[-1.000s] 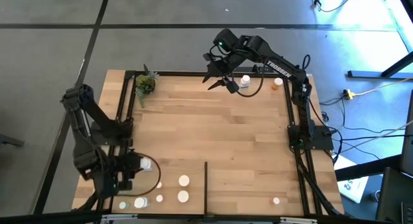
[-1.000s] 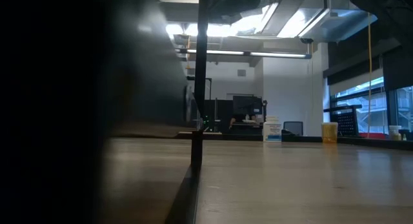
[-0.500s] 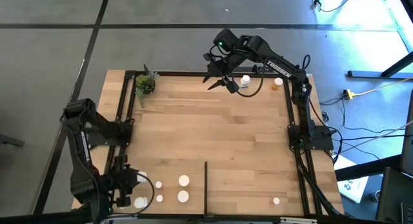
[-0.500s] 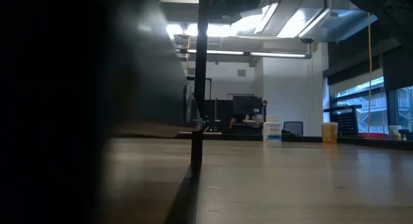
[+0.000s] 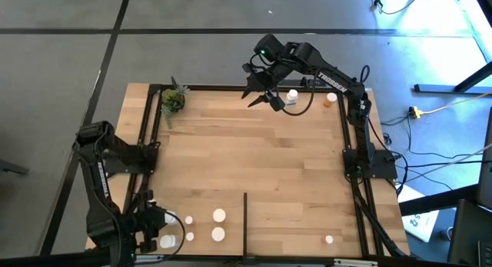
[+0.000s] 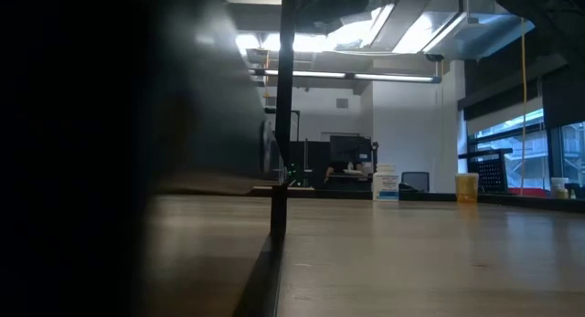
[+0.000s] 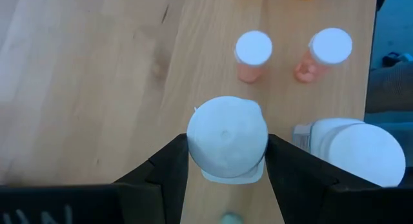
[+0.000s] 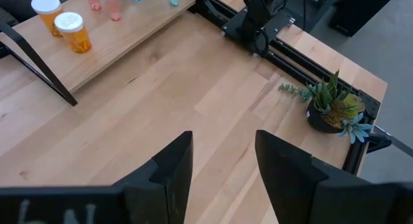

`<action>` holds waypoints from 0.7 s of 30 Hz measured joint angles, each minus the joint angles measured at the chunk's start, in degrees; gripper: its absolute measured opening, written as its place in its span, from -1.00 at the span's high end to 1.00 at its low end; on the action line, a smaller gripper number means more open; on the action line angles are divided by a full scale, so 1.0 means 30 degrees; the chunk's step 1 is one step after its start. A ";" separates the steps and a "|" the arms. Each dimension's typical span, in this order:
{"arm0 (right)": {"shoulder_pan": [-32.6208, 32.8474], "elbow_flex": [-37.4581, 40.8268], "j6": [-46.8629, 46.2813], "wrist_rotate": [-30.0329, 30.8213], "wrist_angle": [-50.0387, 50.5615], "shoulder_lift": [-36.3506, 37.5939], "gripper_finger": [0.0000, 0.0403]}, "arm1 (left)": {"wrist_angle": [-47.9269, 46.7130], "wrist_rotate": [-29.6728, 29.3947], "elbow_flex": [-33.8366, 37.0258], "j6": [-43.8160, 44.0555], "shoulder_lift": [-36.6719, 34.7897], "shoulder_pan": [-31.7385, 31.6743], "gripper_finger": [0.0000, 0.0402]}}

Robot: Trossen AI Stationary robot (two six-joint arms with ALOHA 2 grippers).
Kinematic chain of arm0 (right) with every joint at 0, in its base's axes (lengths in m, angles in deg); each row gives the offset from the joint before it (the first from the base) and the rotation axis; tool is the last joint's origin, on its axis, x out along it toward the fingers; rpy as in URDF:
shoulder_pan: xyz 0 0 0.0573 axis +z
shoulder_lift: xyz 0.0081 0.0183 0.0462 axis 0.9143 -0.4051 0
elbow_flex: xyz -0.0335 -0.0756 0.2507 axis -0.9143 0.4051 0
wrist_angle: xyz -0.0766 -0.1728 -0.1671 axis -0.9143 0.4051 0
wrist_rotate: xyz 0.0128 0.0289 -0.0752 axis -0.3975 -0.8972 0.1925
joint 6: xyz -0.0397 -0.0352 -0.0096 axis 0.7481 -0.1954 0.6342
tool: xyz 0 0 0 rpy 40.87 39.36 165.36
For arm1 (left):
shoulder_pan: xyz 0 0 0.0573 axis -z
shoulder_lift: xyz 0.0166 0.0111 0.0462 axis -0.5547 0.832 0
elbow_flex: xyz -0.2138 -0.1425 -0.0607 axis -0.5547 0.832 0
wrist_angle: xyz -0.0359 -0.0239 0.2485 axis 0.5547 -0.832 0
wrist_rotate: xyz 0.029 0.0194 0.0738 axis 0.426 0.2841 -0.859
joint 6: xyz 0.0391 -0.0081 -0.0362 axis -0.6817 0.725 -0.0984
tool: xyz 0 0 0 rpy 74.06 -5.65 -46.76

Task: Pick and place medicine bottles onto shelf by color
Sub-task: Put the left white pill bottle on the shelf aligned with the other white pill bottle

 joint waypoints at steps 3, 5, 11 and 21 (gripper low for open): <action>0.0000 0.0000 0.0001 0.0004 0.0004 0.0000 0.16 | 0.0396 -0.0007 0.0195 0.0020 0.0016 0.0000 0.11; -0.0001 0.0000 0.0001 0.0000 0.0007 0.0000 0.16 | 0.0835 0.0000 0.0627 0.0022 0.0025 0.0000 0.11; 0.0000 0.0000 0.0001 0.0000 0.0000 0.0000 0.16 | 0.1636 0.0022 0.1334 0.0438 0.0058 0.0000 0.11; 0.0000 0.0000 0.0000 0.0000 0.0000 0.0000 0.16 | 0.1722 0.0022 0.1348 0.0503 0.0058 0.0007 0.10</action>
